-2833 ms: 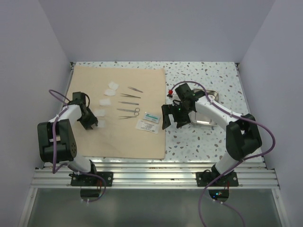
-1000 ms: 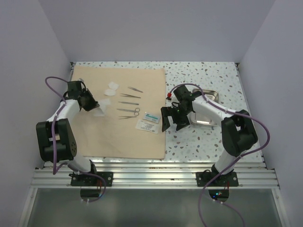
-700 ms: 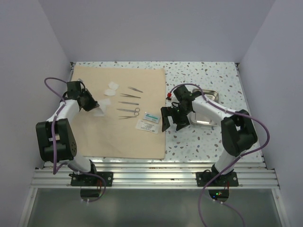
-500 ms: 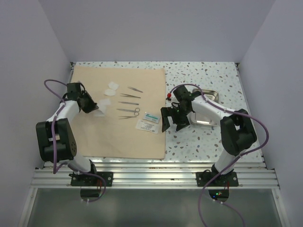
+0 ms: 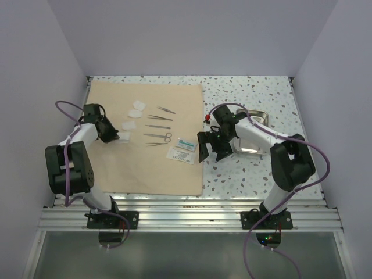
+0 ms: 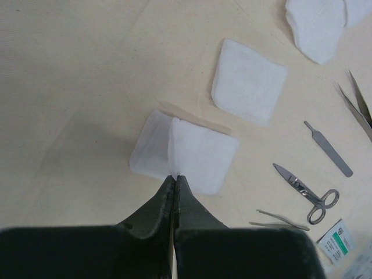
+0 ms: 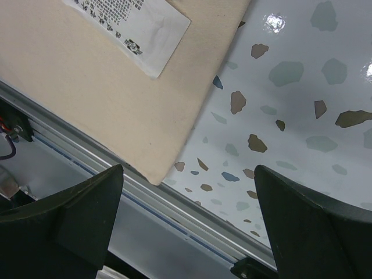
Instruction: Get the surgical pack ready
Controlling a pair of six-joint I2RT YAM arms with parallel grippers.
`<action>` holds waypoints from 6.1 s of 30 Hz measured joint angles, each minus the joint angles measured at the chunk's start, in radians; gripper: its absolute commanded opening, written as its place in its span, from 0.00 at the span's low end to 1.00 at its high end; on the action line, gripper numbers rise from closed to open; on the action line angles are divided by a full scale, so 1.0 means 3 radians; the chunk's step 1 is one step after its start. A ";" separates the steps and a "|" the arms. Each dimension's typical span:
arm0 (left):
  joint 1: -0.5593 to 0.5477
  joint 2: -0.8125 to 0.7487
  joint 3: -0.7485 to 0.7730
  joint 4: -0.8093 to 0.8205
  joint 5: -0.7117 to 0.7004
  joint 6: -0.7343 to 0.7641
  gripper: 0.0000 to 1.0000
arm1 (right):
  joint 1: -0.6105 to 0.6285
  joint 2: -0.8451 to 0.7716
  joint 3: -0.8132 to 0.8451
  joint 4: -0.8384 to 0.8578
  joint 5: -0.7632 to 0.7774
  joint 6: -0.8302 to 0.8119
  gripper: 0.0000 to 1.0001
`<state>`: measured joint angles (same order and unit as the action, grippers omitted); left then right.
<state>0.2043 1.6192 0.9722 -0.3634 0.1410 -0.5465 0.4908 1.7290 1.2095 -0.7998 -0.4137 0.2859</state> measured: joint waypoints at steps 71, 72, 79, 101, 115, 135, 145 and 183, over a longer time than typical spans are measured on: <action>0.0046 0.0367 0.0102 0.0018 -0.0169 0.0251 0.23 | 0.0000 0.0111 0.0001 0.0000 -0.0006 0.0000 0.99; 0.0046 0.0375 0.0109 0.0024 -0.0163 0.0251 0.21 | 0.0000 0.0111 0.0004 -0.0001 -0.0005 0.0001 0.99; 0.0046 0.0387 0.0114 0.0034 -0.0111 0.0254 0.00 | 0.0000 0.0112 0.0061 -0.0004 -0.0005 0.0001 0.99; -0.0619 -0.3092 -0.0727 -0.0696 0.0551 -0.0062 0.00 | 0.0367 -0.0127 0.0326 0.0309 -0.1164 -0.0055 0.97; -0.0623 -0.4373 -0.0671 -0.2041 0.1606 -0.0022 0.00 | 0.1171 -0.0345 0.0743 0.1286 -0.2097 0.0154 0.99; -0.0556 -0.4658 -0.0465 -0.2530 0.2487 0.0055 0.00 | 0.1727 0.0251 0.1172 0.1231 -0.2355 -0.0028 0.80; -0.0554 -0.4660 -0.0460 -0.2505 0.2578 0.0024 0.00 | 0.1789 0.0262 0.1047 0.1230 -0.2449 -0.0067 0.41; -0.0777 -0.0221 0.1280 -0.1896 -0.0271 -0.0383 0.93 | -0.1223 0.0258 0.0671 0.0816 0.0025 0.0177 0.00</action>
<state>-0.0288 1.5528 1.3563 -0.9321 0.0597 -0.6613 0.1238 1.8065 1.4109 -0.5549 -0.4061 0.3389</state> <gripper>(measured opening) 0.926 0.025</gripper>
